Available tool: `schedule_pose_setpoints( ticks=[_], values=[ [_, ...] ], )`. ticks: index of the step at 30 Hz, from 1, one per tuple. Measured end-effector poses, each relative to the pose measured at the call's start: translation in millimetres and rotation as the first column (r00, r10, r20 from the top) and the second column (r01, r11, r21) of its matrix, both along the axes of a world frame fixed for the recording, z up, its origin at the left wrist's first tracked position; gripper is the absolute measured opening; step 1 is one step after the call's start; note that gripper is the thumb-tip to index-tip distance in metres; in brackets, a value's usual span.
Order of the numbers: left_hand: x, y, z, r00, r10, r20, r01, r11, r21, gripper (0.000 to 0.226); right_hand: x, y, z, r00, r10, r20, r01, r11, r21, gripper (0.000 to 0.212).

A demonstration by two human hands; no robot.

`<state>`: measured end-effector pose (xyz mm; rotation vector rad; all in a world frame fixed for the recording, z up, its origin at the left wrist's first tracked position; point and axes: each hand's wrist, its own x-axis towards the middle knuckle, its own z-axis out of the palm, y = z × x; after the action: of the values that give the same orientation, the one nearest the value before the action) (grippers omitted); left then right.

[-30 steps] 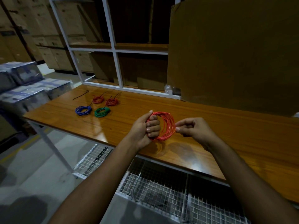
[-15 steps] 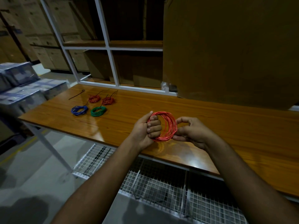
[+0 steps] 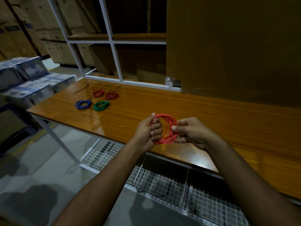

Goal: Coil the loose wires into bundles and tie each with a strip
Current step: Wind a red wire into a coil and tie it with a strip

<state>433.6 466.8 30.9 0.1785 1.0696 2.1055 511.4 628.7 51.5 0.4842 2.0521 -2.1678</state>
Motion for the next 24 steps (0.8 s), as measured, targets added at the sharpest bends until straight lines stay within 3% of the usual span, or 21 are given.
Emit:
schedule_pose_setpoints(
  ticks=[2,9,15,20,24],
  values=[
    [4.1,2.1,0.4,0.999,0.027,-0.022,-0.027,0.999,-0.033,0.042,-2.4,-1.1,-4.7,0.998,-0.065,-0.002,0.065,0.998,-0.002,0.018],
    [17.6,2.2,5.5,0.969,0.125,-0.213,-0.164,0.971,-0.176,0.038,-2.9,-3.7,-8.9,0.989,-0.143,0.039,0.148,0.943,-0.297,0.028],
    [29.5,-2.7,6.0,0.982,0.178,-0.065,-0.182,0.982,-0.059,0.041,-4.8,-20.8,-21.5,0.988,-0.157,0.000,0.145,0.913,-0.382,0.030],
    [30.8,-27.1,0.2,0.982,0.170,0.078,-0.174,0.984,0.048,0.046,-3.7,-30.0,-24.5,0.997,0.077,-0.006,-0.077,0.978,-0.196,0.019],
    [21.3,-49.0,-1.5,0.984,0.160,0.084,-0.166,0.984,0.071,0.047,-15.3,-50.4,-21.0,1.000,0.002,-0.026,-0.010,0.956,-0.293,0.015]
  ],
)
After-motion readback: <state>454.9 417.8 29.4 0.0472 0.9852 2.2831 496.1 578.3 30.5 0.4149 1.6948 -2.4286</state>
